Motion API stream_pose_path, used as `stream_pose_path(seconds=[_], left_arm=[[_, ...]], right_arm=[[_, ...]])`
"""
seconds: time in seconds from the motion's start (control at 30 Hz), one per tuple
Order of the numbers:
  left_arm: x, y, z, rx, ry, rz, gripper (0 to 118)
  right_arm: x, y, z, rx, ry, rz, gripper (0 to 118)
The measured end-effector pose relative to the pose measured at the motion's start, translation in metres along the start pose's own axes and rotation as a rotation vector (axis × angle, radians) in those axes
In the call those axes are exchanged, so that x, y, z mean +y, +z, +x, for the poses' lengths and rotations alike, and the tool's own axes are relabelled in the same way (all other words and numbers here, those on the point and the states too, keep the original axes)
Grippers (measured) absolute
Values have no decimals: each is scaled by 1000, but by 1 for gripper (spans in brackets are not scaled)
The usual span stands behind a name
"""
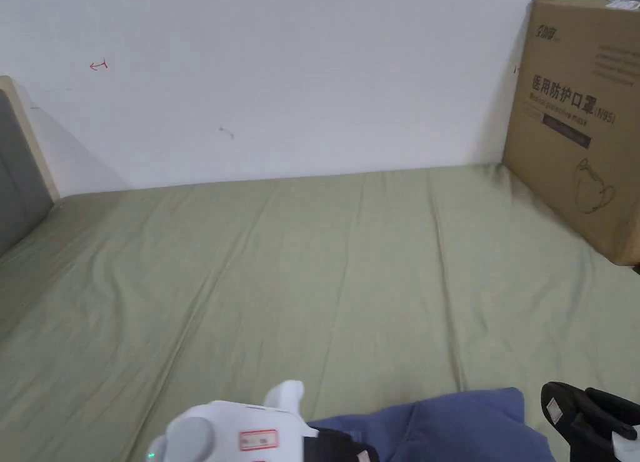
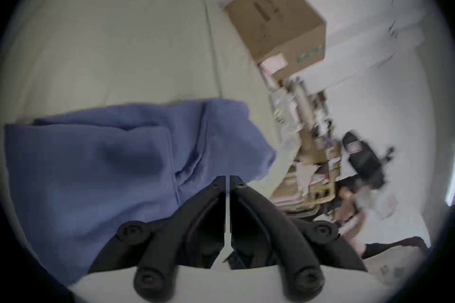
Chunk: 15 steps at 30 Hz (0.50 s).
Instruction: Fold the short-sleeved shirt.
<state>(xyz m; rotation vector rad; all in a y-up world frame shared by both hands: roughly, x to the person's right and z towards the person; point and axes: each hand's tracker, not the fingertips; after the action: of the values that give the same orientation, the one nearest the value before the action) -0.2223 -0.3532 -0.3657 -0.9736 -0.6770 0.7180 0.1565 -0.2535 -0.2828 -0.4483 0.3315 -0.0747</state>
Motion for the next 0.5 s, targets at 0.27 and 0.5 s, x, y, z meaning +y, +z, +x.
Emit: stream_pose_path(seconds=[0.27,0.5], left_arm=[[11,116,-67,41,91,150,115],[-12,136,-129,0,272,206,118]], right_arm=[[1,-7,-3,1,-12,-12,0],[7,-12,-10,1,-3,-31,0]])
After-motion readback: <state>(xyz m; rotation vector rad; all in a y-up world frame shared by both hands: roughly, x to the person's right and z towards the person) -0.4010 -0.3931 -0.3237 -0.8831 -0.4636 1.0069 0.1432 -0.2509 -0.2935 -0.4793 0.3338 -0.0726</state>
